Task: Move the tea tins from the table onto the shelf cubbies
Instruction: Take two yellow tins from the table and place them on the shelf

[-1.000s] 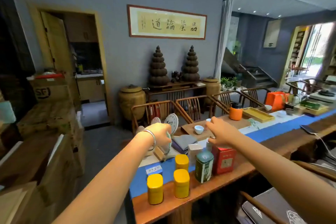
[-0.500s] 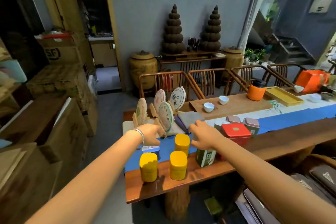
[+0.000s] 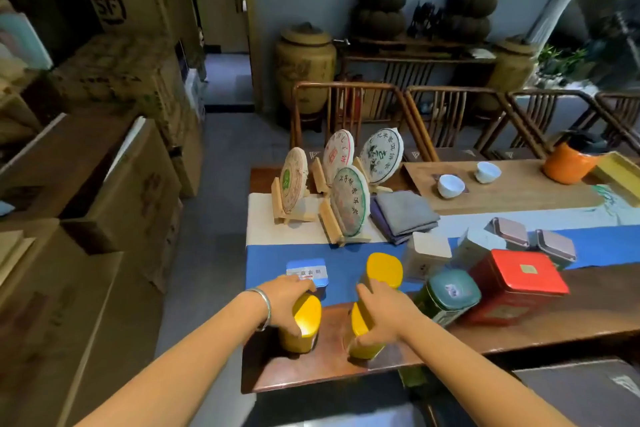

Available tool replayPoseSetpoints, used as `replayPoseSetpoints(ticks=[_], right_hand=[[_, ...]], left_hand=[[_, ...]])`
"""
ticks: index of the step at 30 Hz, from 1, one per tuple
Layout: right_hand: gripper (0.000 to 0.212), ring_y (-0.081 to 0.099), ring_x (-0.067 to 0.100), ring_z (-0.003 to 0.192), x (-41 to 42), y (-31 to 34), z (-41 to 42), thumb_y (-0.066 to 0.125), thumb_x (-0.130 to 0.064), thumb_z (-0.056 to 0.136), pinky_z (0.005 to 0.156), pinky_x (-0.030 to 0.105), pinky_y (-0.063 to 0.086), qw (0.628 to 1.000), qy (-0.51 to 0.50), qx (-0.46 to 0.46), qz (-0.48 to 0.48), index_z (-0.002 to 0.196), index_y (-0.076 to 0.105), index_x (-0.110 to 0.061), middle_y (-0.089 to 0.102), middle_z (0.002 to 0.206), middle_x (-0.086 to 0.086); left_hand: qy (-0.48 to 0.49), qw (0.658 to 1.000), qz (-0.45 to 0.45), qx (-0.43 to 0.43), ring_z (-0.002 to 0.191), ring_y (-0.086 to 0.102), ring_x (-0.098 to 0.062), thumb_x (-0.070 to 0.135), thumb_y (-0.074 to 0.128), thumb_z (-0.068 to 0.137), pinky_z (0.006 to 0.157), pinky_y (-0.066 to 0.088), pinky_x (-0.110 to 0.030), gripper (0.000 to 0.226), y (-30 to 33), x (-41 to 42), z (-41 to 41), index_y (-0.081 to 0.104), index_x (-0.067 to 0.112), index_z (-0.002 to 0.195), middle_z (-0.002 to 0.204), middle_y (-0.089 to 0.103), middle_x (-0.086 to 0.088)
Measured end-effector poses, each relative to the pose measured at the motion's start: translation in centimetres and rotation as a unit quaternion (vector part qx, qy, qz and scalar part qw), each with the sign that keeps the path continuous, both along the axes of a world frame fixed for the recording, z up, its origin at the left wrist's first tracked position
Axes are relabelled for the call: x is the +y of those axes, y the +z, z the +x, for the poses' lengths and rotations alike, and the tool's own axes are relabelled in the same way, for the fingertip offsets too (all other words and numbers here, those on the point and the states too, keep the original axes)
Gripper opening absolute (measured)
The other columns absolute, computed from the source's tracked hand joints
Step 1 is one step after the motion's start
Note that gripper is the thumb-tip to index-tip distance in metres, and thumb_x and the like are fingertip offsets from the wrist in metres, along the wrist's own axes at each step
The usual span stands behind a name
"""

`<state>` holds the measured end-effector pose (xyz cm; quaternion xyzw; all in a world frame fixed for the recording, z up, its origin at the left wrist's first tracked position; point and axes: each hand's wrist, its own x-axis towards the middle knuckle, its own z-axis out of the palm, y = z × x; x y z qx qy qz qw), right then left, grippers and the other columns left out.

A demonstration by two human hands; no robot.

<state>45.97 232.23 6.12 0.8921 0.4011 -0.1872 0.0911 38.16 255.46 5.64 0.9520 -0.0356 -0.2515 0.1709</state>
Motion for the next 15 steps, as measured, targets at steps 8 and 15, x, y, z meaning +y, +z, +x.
replayPoseSetpoints(ticks=[8,15], right_hand=[[0.091,0.05,0.028,0.101,0.6,-4.0,0.7,0.067,-0.062,0.063,0.074,0.037,0.045,0.999,0.009,0.052,-0.011,0.133,0.031,-0.017,0.048,0.119,0.01],[0.097,0.046,0.026,0.105,-0.3,-5.1,0.8,0.07,-0.057,0.061,0.076,0.035,0.044,0.998,0.039,0.059,0.001,0.137,0.026,-0.016,0.043,0.124,0.008]], left_hand=[[0.04,0.999,-0.035,0.002,0.118,0.048,-0.027,0.065,0.068,0.052,0.095,0.048,-0.038,0.098,-4.9,0.6,-0.8,0.025,0.039,0.135,0.134,0.042,-0.003],[0.071,0.997,-0.034,-0.021,0.112,0.048,-0.031,0.052,0.069,0.053,0.085,0.052,-0.04,0.091,-6.9,-0.4,-1.9,0.024,0.037,0.132,0.133,0.035,-0.004]])
